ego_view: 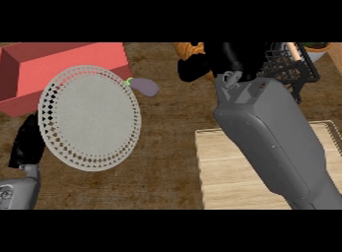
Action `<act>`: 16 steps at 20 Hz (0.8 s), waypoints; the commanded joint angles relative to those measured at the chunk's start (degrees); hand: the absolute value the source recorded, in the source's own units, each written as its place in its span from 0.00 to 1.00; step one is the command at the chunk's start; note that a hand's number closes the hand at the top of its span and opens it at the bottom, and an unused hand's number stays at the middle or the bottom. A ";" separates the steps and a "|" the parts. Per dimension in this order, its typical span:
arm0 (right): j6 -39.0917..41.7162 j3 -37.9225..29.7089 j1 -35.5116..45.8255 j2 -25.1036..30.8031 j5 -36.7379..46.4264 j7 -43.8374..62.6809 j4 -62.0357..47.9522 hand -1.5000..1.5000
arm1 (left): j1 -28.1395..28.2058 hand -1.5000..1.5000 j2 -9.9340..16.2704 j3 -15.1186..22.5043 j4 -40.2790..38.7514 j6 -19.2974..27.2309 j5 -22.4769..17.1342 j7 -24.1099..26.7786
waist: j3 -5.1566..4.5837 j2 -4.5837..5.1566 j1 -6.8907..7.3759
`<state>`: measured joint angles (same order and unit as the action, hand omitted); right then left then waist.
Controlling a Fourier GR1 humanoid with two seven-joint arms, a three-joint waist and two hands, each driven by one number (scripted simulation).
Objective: Pick the croissant from the tray and place it in the tiered basket
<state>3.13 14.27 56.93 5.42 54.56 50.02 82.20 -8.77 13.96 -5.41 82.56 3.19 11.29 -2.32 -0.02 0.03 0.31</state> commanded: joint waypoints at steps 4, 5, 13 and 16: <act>1.91 -1.13 1.90 8.74 5.89 -6.05 -9.55 1.00 | -0.81 0.50 -1.52 1.26 0.23 0.67 1.09 -1.96 | 0.00 0.08 0.03; 2.38 -1.35 3.48 10.09 7.37 -5.91 -12.24 1.00 | -0.86 0.50 0.38 -0.58 0.11 -1.25 -0.82 -0.79 | -0.02 0.15 0.36; 1.85 -4.07 0.38 13.81 9.67 -13.20 -14.65 1.00 | 1.28 0.50 -1.53 1.31 3.90 0.50 1.96 -2.68 | 0.02 -0.07 -0.02; -3.28 -7.11 0.99 15.05 7.41 -21.66 -24.68 1.00 | 1.59 0.50 0.47 -1.35 1.53 -2.55 -1.23 0.36 | 0.01 0.20 0.52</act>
<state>1.99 9.50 58.06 19.12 63.00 34.61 63.33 -7.80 13.48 -5.38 84.58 2.34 11.63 -3.36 -0.01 0.12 0.61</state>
